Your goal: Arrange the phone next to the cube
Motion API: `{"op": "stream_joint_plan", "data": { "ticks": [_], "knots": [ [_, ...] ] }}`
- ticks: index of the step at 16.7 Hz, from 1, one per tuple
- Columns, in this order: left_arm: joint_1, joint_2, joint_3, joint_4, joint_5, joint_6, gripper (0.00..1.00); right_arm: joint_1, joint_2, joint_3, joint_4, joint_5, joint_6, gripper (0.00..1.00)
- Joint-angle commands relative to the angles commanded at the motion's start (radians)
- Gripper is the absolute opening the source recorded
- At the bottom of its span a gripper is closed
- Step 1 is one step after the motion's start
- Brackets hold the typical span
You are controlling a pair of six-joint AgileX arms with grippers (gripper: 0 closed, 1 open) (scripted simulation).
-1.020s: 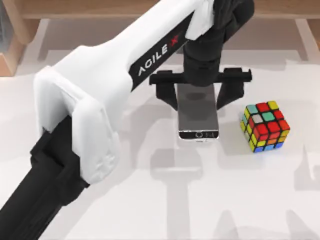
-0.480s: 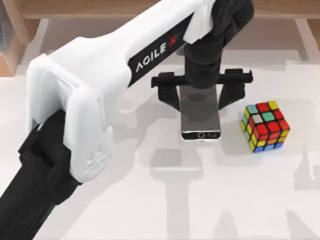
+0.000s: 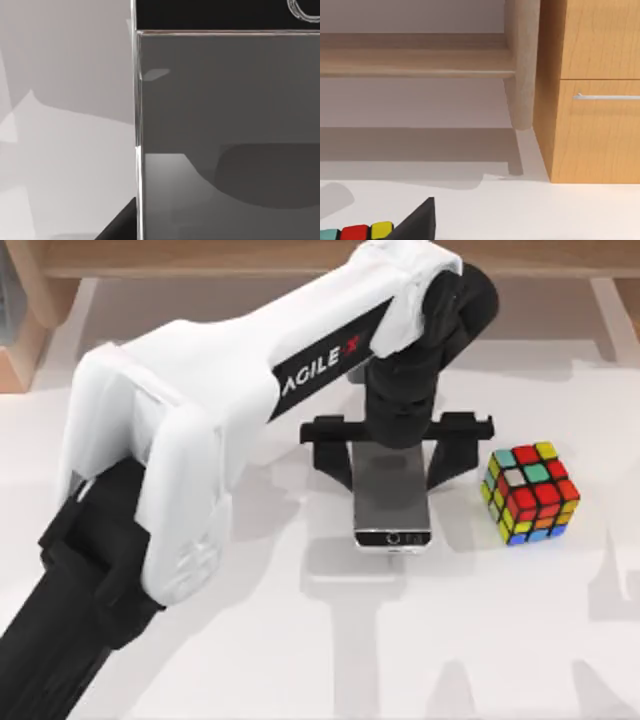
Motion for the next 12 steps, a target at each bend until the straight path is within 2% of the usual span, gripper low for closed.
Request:
{"op": "stream_joint_plan", "data": {
  "ticks": [6, 12],
  "knots": [
    [0.0, 0.012, -0.012, 0.003, 0.0, 0.0, 0.0, 0.0, 0.0, 0.0, 0.0, 0.0, 0.0, 1.0],
    [0.0, 0.012, -0.012, 0.003, 0.0, 0.0, 0.45, 0.0, 0.0, 0.0, 0.0, 0.0, 0.0, 1.0]
  ]
}}
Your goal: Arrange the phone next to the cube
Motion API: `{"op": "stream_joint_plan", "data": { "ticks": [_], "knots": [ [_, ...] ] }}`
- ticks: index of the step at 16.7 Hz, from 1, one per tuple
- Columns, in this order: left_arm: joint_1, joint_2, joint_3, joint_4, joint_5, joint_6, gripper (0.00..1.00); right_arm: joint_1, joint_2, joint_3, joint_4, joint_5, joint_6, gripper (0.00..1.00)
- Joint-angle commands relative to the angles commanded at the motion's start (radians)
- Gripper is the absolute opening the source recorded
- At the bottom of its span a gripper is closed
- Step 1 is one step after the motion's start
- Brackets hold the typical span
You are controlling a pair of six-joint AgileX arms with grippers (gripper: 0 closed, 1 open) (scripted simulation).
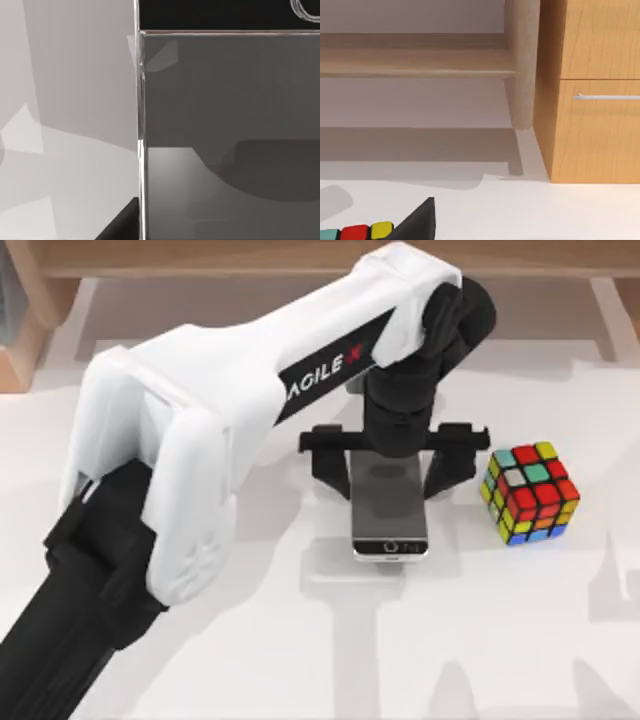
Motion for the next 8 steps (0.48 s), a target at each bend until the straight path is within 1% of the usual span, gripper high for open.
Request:
{"op": "stream_joint_plan", "data": {
  "ticks": [7, 8],
  "knots": [
    [0.0, 0.0, 0.0, 0.0, 0.0, 0.0, 0.98, 0.0, 0.0, 0.0, 0.0, 0.0, 0.0, 1.0],
    [0.0, 0.0, 0.0, 0.0, 0.0, 0.0, 1.0, 0.0, 0.0, 0.0, 0.0, 0.0, 0.0, 1.0]
  ]
}}
